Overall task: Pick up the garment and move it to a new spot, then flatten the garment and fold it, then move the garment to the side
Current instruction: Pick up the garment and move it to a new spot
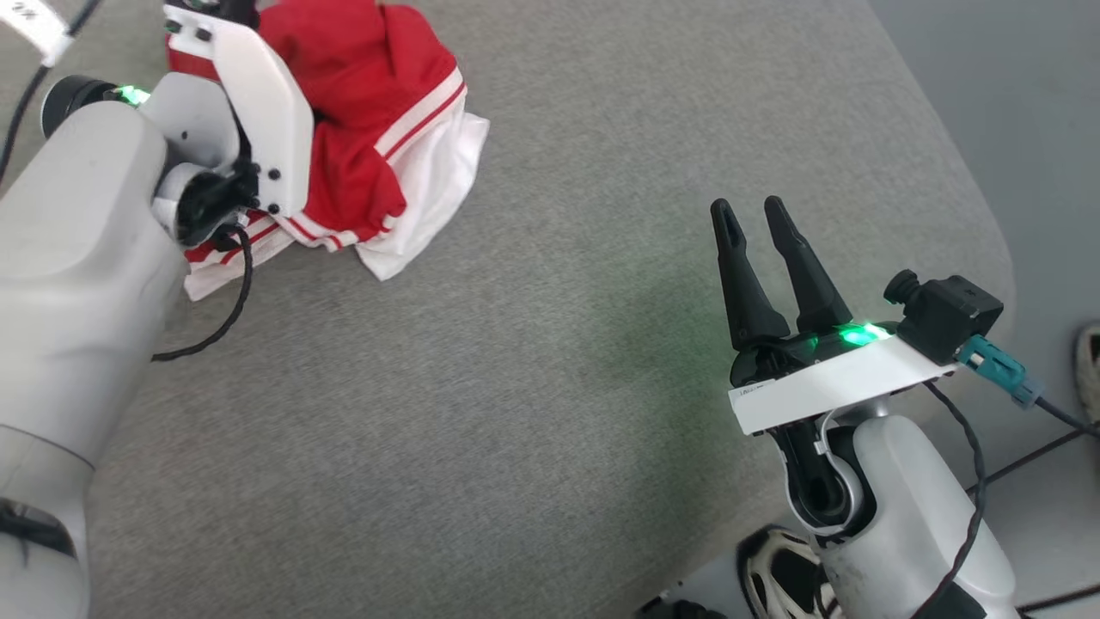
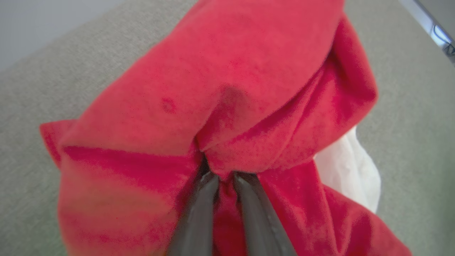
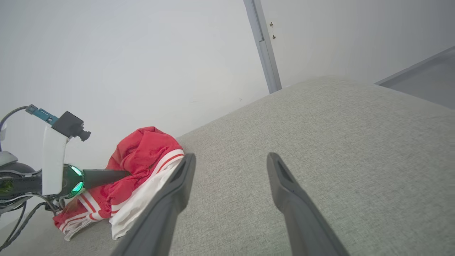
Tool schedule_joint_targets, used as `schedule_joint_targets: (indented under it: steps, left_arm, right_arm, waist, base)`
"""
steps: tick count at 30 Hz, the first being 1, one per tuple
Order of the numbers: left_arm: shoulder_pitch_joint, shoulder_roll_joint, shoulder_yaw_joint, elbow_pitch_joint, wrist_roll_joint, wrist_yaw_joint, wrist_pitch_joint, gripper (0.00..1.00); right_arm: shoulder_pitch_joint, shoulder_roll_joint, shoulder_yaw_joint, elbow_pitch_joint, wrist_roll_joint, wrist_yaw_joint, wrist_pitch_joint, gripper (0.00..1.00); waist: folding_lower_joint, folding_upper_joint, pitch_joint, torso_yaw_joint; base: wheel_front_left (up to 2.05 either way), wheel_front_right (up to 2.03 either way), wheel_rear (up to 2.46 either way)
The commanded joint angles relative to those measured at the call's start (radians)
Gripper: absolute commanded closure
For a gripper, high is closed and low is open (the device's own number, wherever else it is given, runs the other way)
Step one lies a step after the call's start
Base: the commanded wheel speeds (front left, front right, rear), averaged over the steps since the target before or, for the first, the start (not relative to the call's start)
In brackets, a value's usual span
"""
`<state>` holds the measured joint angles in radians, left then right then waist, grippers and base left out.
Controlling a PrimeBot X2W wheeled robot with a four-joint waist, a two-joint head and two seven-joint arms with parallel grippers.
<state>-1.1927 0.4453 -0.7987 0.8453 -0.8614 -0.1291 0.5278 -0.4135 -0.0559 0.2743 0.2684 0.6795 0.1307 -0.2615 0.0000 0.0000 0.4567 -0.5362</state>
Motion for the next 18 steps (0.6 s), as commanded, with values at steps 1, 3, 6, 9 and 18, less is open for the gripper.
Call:
schedule_joint_targets:
  steps: [1, 3, 6, 9, 18]
  left_arm:
    - [-0.003, 0.011, -0.042, 0.016, 0.026, -0.002, 0.02, 1.0]
    - [0.007, 0.026, -0.082, 0.029, 0.032, 0.001, 0.039, 1.0]
    - [0.016, 0.048, -0.158, 0.04, 0.049, 0.001, 0.085, 1.0]
    - [0.023, 0.079, -0.233, 0.042, 0.056, 0.002, 0.119, 1.0]
    - [-0.03, 0.103, -0.308, 0.028, 0.019, 0.004, 0.027, 0.2]
  right_arm:
    - [0.006, 0.005, 0.004, -0.006, 0.012, 0.0, -0.005, 0.0]
    - [0.003, 0.005, 0.006, -0.012, 0.02, 0.0, -0.005, 0.0]
    - [-0.005, 0.005, 0.01, -0.02, 0.034, 0.0, -0.005, 0.0]
    - [-0.011, 0.005, 0.015, -0.024, 0.044, 0.0, -0.005, 0.0]
    - [-0.025, 0.005, 0.009, -0.019, 0.03, 0.0, -0.005, 0.0]
  waist:
    - [0.0, 0.0, 0.019, -0.019]
    - [0.0, 0.0, 0.029, -0.025]
    - [0.0, 0.0, 0.047, -0.03]
    - [0.0, 0.0, 0.06, -0.034]
    - [0.0, 0.0, 0.063, -0.011]
  base:
    - [0.0, 0.0, 0.0]
    - [0.0, 0.0, 0.0]
    - [0.0, 0.0, 0.0]
    - [0.0, 0.0, 0.0]
    - [0.0, 0.0, 0.0]
